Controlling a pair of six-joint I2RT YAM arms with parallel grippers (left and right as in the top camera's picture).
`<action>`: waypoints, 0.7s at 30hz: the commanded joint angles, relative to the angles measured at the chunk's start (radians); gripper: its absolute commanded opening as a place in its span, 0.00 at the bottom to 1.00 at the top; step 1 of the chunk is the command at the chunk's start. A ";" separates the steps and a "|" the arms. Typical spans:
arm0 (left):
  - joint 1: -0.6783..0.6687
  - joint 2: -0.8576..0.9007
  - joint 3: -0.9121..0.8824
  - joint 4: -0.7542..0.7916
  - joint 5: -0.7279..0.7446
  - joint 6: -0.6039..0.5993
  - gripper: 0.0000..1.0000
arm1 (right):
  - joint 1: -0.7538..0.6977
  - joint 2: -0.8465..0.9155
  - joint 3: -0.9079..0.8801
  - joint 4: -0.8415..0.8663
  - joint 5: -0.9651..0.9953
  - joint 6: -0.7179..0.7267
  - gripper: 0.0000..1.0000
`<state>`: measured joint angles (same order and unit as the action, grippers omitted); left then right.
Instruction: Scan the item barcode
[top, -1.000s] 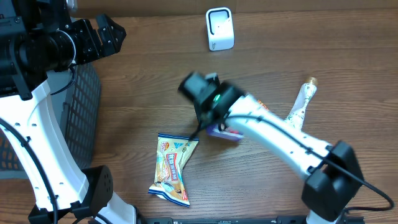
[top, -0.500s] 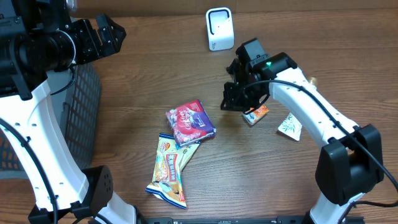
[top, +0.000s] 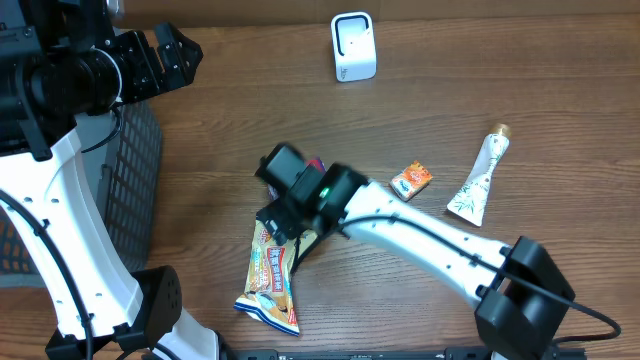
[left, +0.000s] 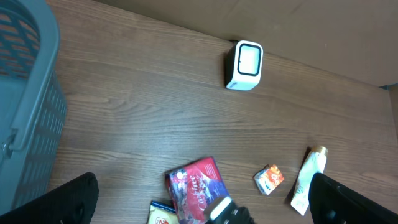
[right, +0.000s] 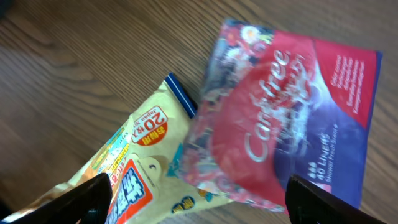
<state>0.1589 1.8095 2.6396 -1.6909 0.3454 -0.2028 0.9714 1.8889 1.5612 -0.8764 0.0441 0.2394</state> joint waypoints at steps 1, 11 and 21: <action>0.003 -0.005 0.011 0.002 0.010 0.008 1.00 | 0.034 0.029 0.001 0.021 0.289 0.048 0.89; 0.003 -0.005 0.011 0.002 0.011 0.008 1.00 | 0.049 0.220 0.001 0.034 0.305 0.049 0.79; 0.003 -0.005 0.011 0.002 0.011 0.008 1.00 | -0.036 0.220 0.152 -0.171 0.332 0.207 0.04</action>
<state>0.1589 1.8095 2.6396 -1.6909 0.3450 -0.2028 0.9787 2.1048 1.6409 -1.0203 0.3824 0.3828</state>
